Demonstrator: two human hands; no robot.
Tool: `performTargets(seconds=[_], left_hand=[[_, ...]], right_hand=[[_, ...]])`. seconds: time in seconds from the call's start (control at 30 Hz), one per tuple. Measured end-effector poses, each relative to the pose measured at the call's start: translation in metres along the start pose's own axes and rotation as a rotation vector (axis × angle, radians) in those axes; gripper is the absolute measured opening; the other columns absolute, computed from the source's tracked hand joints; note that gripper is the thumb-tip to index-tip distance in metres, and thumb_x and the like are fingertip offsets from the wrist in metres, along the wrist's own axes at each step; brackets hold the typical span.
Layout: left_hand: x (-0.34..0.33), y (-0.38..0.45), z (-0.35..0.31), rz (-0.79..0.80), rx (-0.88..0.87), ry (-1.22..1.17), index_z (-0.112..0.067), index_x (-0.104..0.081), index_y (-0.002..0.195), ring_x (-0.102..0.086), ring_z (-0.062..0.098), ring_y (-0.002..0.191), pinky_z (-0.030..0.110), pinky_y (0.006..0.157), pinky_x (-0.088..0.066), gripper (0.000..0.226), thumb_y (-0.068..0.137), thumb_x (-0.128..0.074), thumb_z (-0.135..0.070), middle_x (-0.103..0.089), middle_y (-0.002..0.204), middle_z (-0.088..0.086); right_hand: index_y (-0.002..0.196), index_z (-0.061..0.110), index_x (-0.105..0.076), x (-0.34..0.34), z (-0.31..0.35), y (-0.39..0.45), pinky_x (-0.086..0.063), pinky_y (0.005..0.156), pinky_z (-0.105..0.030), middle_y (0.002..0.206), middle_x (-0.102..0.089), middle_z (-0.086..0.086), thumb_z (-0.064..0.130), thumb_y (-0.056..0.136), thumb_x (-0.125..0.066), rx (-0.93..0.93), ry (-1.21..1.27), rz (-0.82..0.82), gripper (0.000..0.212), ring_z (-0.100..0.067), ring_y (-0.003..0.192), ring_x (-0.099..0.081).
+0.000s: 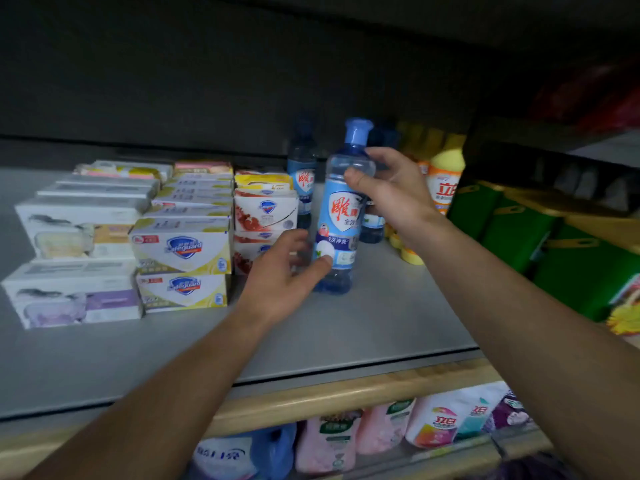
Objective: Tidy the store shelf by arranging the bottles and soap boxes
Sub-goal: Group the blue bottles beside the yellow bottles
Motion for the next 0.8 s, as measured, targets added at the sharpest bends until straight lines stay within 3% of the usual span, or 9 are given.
performTargets(seconds=[0.1,0.2,0.3,0.4,0.47,0.57,0.7,0.8], left_hand=[[-0.011,-0.006,-0.008,0.160,0.018,-0.220,-0.028,-0.056,0.122,-0.064,0.010,0.108,0.039,0.096,-0.051,0.050,0.076,-0.069,-0.044,-0.068,0.117,-0.008],[-0.014,-0.014,-0.011,0.238,0.029,-0.292,-0.027,-0.057,0.121,-0.067,0.011,0.104,0.037,0.092,-0.055,0.048,0.075,-0.068,-0.039,-0.071,0.112,-0.006],[-0.014,-0.019,-0.012,0.259,0.089,-0.376,-0.017,-0.061,0.119,-0.071,0.022,0.095,0.041,0.084,-0.057,0.048,0.074,-0.072,-0.030,-0.074,0.105,0.004],[-0.021,-0.027,-0.006,0.335,0.321,-0.657,-0.004,-0.063,0.115,-0.071,0.030,0.075,0.049,0.078,-0.056,0.052,0.069,-0.072,-0.027,-0.073,0.092,0.016],[-0.028,-0.034,-0.004,0.431,0.478,-0.801,-0.003,-0.066,0.105,-0.070,0.035,0.069,0.048,0.066,-0.060,0.050,0.065,-0.070,-0.033,-0.072,0.087,0.021],[-0.033,-0.038,-0.002,0.516,0.621,-0.930,0.001,-0.071,0.094,-0.070,0.039,0.068,0.044,0.058,-0.058,0.053,0.060,-0.073,-0.038,-0.070,0.086,0.026],[-0.034,-0.037,0.000,0.534,0.651,-1.014,0.004,-0.062,0.105,-0.070,0.034,0.070,0.047,0.060,-0.058,0.063,0.059,-0.077,-0.037,-0.068,0.084,0.025],[-0.034,-0.037,0.002,0.561,0.636,-0.968,0.003,-0.065,0.100,-0.070,0.036,0.069,0.046,0.059,-0.058,0.060,0.056,-0.078,-0.035,-0.068,0.085,0.026]], right_hand=[[0.104,0.029,-0.064,-0.004,0.002,-0.014,-0.060,0.076,-0.039,0.095,-0.075,0.004,0.033,0.081,-0.077,-0.055,0.120,0.016,0.027,-0.015,0.085,-0.073],[0.103,0.032,-0.064,-0.013,-0.004,-0.025,-0.057,0.058,-0.027,0.089,-0.075,0.009,0.044,0.078,-0.074,-0.106,0.170,0.022,0.030,-0.007,0.075,-0.073],[0.110,0.030,-0.061,-0.026,-0.025,-0.031,-0.060,0.069,-0.034,0.096,-0.075,0.005,0.052,0.080,-0.070,-0.215,0.227,0.024,0.038,-0.011,0.080,-0.074],[0.125,0.021,-0.057,-0.044,-0.045,-0.036,-0.058,0.087,-0.048,0.107,-0.074,-0.006,0.046,0.085,-0.069,-0.385,0.467,0.076,0.049,-0.024,0.095,-0.073],[0.128,0.016,-0.057,-0.050,-0.053,-0.036,-0.060,0.079,-0.046,0.102,-0.075,-0.010,0.041,0.085,-0.070,-0.429,0.552,0.066,0.051,-0.026,0.091,-0.074],[0.115,0.013,-0.061,-0.051,-0.064,-0.037,-0.060,0.064,-0.040,0.085,-0.076,-0.008,0.042,0.082,-0.072,-0.493,0.445,0.021,0.046,-0.025,0.077,-0.075],[0.102,0.014,-0.061,-0.054,-0.073,-0.041,-0.060,0.061,-0.038,0.076,-0.076,-0.007,0.044,0.083,-0.071,-0.566,0.430,0.041,0.037,-0.025,0.072,-0.075],[0.098,0.016,-0.066,-0.054,-0.071,-0.045,-0.060,0.064,-0.040,0.082,-0.076,-0.009,0.038,0.086,-0.069,-0.533,0.560,0.073,0.025,-0.025,0.075,-0.075]])
Point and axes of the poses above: each hand's wrist, its own y-axis towards the middle knuckle, its own x-axis out of the back of the hand, z = x × y, the point moved 7 cm from there along y, towards the middle knuckle
